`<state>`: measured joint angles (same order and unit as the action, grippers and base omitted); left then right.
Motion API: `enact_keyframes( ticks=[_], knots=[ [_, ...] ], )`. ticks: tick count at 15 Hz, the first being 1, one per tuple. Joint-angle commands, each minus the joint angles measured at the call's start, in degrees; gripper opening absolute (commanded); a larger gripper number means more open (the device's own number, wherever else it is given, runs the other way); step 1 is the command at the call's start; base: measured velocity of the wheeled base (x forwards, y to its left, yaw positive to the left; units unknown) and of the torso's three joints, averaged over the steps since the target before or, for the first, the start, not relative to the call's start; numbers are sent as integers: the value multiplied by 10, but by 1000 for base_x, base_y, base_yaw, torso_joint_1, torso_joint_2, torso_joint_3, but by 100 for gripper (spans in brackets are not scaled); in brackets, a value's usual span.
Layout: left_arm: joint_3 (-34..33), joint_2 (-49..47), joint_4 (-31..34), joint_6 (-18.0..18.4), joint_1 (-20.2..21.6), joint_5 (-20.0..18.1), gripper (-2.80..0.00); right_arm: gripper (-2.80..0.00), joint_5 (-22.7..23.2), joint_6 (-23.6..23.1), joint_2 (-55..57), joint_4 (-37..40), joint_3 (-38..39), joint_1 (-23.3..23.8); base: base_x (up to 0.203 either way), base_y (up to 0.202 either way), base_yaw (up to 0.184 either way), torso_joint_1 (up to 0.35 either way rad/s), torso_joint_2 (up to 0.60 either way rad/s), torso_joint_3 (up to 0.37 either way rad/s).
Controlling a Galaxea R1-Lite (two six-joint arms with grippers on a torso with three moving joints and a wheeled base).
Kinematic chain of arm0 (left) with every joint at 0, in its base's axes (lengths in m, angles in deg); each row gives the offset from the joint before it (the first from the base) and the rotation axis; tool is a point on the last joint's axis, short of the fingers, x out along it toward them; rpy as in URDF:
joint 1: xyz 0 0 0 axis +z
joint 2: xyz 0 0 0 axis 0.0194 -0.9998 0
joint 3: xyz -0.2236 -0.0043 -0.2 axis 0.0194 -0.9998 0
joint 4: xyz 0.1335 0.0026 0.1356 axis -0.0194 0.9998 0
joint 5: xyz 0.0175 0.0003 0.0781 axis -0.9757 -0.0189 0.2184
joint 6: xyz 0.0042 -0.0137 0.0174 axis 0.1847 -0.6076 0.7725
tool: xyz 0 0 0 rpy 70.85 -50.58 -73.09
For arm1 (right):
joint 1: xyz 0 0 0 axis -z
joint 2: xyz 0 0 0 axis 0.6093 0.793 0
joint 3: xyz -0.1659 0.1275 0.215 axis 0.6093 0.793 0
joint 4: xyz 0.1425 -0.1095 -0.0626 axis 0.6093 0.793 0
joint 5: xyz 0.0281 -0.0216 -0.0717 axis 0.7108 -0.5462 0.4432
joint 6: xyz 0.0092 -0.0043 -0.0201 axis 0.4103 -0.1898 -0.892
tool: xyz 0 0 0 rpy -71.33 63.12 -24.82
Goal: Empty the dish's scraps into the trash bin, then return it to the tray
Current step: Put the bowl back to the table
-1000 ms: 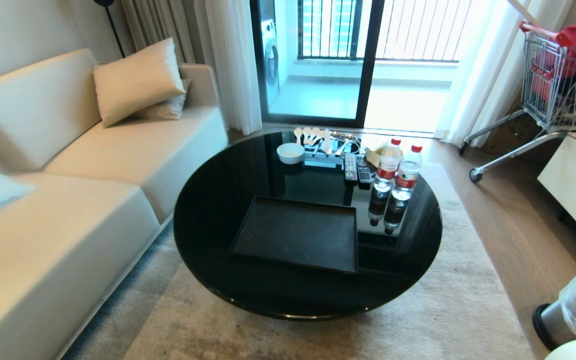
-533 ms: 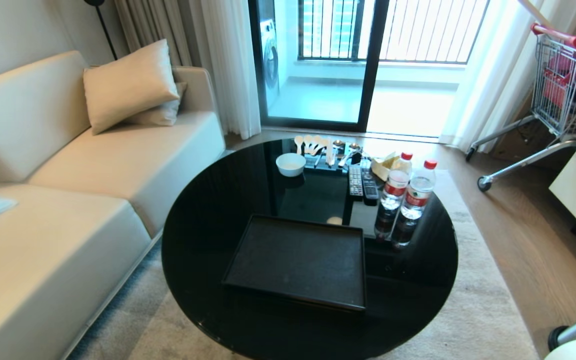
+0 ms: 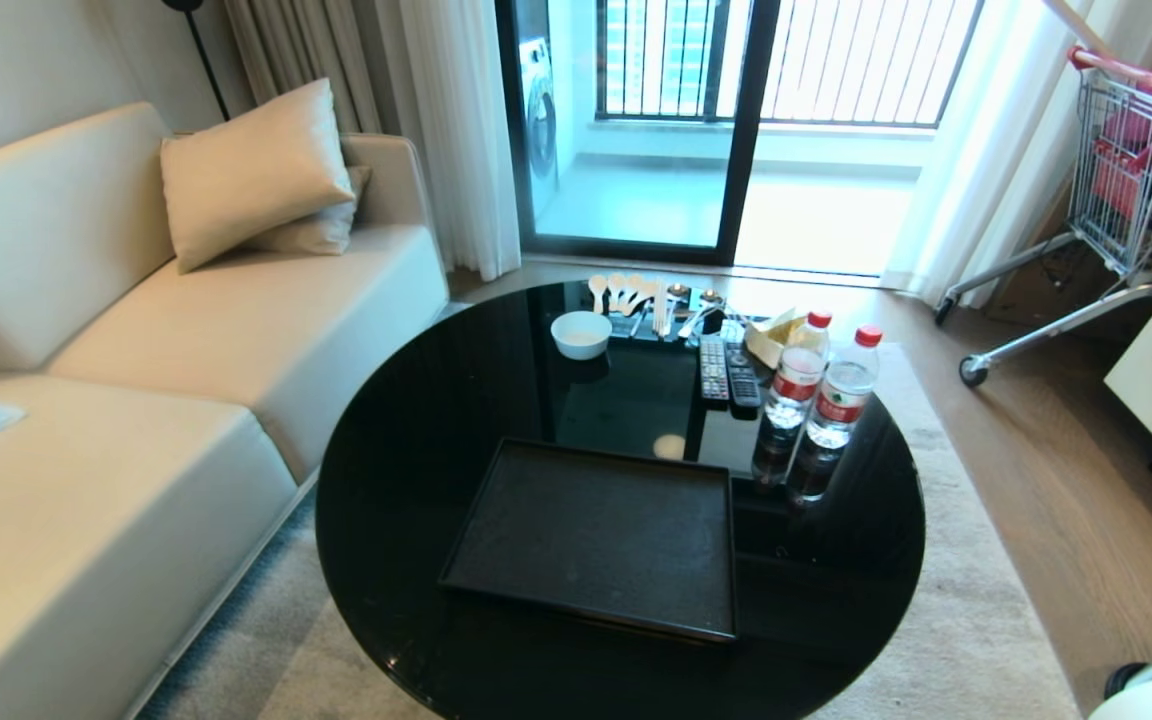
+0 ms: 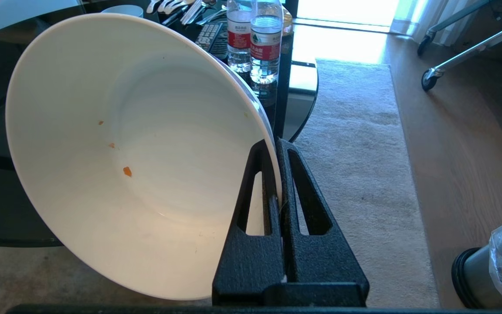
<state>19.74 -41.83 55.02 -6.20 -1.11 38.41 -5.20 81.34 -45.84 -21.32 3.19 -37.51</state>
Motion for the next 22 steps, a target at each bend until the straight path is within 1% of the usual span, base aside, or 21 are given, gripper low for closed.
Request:
enact_keyframes(
  ticks=[1,5,7,8,9,11,17,19,22],
  knots=[
    [0,0,0,0,0,0,-280,-280,1,1,1,0,0,0,0,0,0,0,0,0],
    [0,0,0,0,0,0,-280,-280,2,2,1,-1,0,0,0,0,0,0,0,0],
    [0,0,0,0,0,0,-280,-280,2,-6,1,1,-5,0,0,0,0,0,0,0],
    [0,0,0,0,0,0,-280,-280,9,-13,5,6,-23,0,0,0,0,0,0,0],
    [0,0,0,0,0,0,-280,-280,27,-18,22,12,-45,0,0,0,0,0,0,0],
    [0,0,0,0,0,0,-280,-280,42,-27,90,21,-97,-2,0,0,0,0,0,0],
    [0,0,0,0,0,0,-280,-280,51,-78,345,25,-238,-3,0,0,0,0,0,0],
    [0,0,0,0,0,0,-280,-280,53,-89,428,24,-283,-4,0,0,0,0,0,0],
    [0,0,0,0,0,0,-280,-280,55,-94,552,24,-350,-29,0,0,0,0,0,0]
  ],
)
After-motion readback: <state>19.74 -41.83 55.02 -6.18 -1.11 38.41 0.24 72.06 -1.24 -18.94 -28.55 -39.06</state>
